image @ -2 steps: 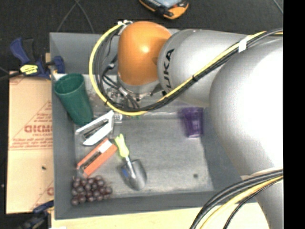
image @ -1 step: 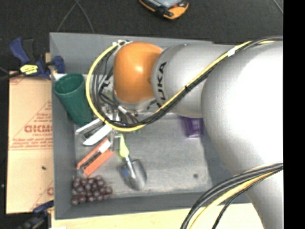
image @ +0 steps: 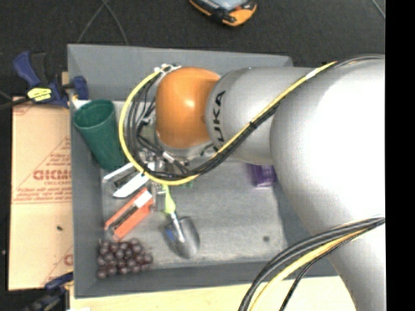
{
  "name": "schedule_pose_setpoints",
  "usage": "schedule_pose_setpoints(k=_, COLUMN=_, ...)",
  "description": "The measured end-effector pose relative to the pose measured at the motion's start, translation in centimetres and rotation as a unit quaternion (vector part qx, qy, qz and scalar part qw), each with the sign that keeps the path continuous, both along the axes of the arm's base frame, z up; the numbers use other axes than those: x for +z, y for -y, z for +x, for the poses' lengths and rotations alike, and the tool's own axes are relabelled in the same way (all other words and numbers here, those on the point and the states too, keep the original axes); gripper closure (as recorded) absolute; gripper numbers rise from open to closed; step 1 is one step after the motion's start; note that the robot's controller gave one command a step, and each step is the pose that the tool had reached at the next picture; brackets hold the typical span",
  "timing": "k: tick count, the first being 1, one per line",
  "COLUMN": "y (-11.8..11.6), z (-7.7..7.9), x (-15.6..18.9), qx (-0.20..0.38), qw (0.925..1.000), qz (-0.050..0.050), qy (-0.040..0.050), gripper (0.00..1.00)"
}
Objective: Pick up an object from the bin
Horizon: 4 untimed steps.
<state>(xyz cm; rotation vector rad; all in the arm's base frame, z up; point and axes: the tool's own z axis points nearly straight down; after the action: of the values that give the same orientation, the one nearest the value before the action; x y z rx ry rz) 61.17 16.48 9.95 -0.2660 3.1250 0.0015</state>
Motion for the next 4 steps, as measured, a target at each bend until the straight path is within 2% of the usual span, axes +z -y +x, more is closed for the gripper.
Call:
schedule_pose_setpoints(k=1, y=6.1, z=1.3, x=-0.8, qx=0.055, qw=0.9984, qz=0.003, qy=0.0094, gripper=1.00)
schedule_pose_setpoints(k=2, y=6.1, z=1.3, x=-0.7, qx=0.054, qw=0.9985, qz=0.003, qy=0.0094, gripper=1.00)
schedule_pose_setpoints(k=3, y=7.1, z=0.4, x=5.6, qx=0.050, qw=0.9987, qz=0.003, qy=0.0131, gripper=1.00)
schedule_pose_setpoints(k=4, y=7.4, z=0.8, x=1.9, qx=0.057, qw=0.9983, qz=0.003, qy=0.0046, gripper=1.00)
